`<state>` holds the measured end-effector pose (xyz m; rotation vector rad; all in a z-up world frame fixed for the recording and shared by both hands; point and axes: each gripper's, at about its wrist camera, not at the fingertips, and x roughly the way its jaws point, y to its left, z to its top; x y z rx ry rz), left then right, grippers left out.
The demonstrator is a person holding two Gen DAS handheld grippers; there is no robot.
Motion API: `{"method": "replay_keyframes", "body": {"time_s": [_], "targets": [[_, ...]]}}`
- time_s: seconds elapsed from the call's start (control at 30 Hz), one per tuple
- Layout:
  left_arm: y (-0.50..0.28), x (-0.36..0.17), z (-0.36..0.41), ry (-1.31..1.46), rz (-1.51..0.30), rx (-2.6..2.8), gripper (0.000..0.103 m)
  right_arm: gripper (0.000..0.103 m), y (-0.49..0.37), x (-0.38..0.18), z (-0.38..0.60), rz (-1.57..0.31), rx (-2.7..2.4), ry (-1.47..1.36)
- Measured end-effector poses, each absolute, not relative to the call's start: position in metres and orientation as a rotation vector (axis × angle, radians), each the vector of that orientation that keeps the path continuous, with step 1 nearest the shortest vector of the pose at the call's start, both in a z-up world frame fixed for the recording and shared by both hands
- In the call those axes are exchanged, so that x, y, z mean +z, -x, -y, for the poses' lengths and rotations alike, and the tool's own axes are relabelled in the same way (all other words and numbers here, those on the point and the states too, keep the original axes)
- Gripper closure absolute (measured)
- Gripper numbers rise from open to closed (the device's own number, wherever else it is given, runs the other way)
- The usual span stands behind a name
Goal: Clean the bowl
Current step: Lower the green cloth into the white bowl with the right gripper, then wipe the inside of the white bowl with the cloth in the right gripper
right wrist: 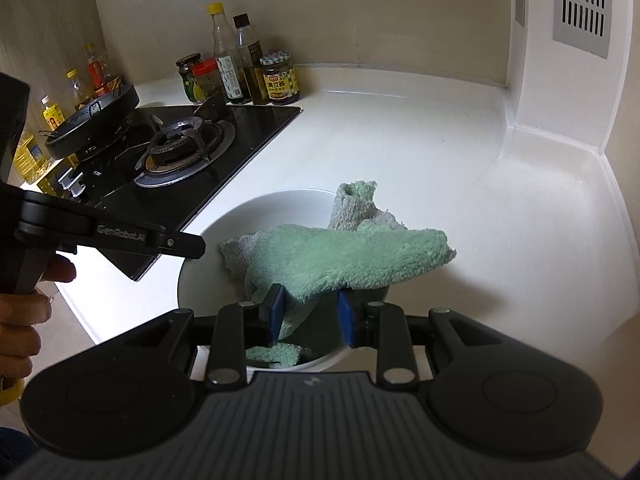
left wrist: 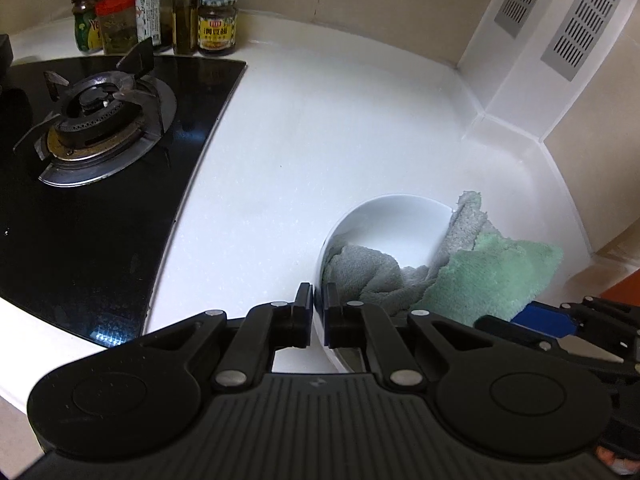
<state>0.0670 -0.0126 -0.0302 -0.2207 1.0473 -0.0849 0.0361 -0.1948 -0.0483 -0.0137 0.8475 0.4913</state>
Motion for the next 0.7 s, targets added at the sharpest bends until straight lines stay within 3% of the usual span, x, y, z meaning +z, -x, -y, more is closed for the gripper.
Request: {"method": "replay_keyframes", "body": {"time_s": [0.23,0.7], "targets": [[-0.096,-0.039,0.016,0.185,-1.174,-0.125,0.098,0.078,-0.034,-0.038,0.191,-0.830,0.508,0.101],[-0.094,-0.041,0.023,0.086,-1.113,-0.148,0.100,0.079,-0.038,-0.006,0.171,-0.770,0.703,0.512]]}}
